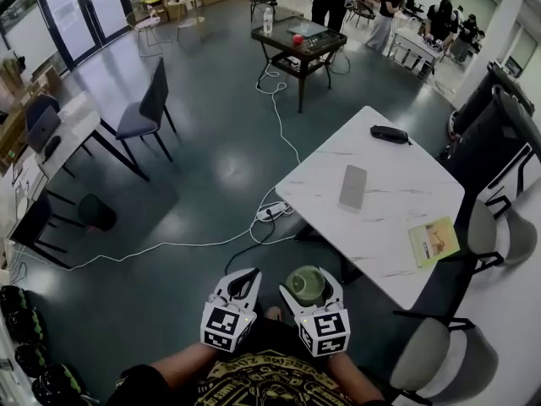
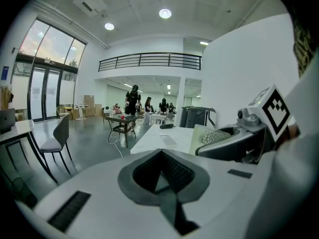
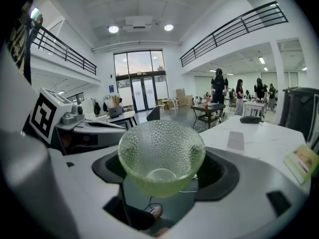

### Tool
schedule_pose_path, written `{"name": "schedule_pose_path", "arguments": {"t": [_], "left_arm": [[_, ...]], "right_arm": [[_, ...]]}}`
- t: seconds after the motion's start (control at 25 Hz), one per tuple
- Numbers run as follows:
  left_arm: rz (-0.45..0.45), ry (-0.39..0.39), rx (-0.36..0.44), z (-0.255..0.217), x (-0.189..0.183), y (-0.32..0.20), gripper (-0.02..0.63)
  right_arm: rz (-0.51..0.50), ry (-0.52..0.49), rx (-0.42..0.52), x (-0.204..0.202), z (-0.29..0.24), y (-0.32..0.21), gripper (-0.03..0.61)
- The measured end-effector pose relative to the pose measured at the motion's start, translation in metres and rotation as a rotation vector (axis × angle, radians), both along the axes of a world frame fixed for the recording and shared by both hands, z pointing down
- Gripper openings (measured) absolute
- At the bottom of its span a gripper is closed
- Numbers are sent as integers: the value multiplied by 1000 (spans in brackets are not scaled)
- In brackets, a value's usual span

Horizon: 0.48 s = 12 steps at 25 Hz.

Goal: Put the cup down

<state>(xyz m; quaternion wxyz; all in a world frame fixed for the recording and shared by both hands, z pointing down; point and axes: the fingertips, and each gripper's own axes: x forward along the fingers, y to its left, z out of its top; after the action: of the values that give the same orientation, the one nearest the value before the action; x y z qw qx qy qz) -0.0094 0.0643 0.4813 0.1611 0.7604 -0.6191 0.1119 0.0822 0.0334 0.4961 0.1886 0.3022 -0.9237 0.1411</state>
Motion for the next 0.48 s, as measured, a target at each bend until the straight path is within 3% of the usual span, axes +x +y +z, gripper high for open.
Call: {"name": "schedule_pose_path", "arguments": {"t": [0.48], "left_arm": [[169, 31, -21, 10, 18, -69, 11]], "right_arm": [[137, 49, -23, 15, 7, -51, 388]]}}
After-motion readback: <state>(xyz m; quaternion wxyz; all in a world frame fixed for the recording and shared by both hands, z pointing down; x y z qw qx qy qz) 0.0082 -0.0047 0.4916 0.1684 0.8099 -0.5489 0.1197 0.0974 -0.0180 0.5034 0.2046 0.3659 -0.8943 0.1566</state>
